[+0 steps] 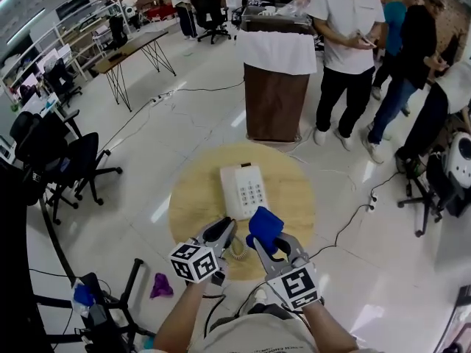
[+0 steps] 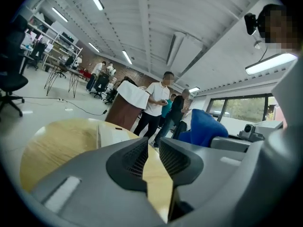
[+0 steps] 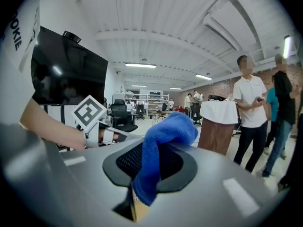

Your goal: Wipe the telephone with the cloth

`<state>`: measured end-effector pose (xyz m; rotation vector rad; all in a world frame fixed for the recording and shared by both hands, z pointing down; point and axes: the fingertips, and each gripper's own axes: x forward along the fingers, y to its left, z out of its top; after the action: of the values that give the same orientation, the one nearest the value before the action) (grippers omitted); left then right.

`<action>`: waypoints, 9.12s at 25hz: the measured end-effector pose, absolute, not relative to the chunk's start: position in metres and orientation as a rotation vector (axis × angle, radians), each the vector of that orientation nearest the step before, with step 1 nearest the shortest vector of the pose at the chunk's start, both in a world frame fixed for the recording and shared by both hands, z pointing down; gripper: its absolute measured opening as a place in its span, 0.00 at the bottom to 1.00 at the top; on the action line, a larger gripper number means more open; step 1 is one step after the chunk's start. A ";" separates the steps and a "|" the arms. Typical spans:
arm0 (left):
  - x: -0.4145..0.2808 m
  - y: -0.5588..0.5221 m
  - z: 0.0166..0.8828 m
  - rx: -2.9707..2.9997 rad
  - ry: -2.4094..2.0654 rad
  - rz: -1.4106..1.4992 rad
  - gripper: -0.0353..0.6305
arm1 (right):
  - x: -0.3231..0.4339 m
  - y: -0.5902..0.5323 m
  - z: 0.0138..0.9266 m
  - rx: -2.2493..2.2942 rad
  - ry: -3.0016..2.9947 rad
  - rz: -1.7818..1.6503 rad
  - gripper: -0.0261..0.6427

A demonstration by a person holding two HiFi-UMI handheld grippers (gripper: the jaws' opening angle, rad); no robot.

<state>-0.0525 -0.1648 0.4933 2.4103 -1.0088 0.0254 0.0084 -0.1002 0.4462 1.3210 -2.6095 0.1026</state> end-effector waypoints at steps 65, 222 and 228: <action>-0.050 -0.255 0.527 2.099 -0.521 -0.203 0.18 | 0.000 -0.160 0.466 1.190 -2.622 0.127 0.14; -0.022 -0.107 0.443 2.463 -0.498 -0.148 0.18 | -0.014 -0.241 0.335 1.221 -2.794 -0.114 0.14; -0.030 -0.112 0.441 2.452 -0.516 -0.188 0.18 | -0.006 -0.237 0.340 1.255 -2.797 -0.079 0.14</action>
<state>-0.0305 -0.1115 0.4411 2.4519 -0.5156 -0.1880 -0.0056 -0.2372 0.3404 1.2548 -2.7966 -0.0788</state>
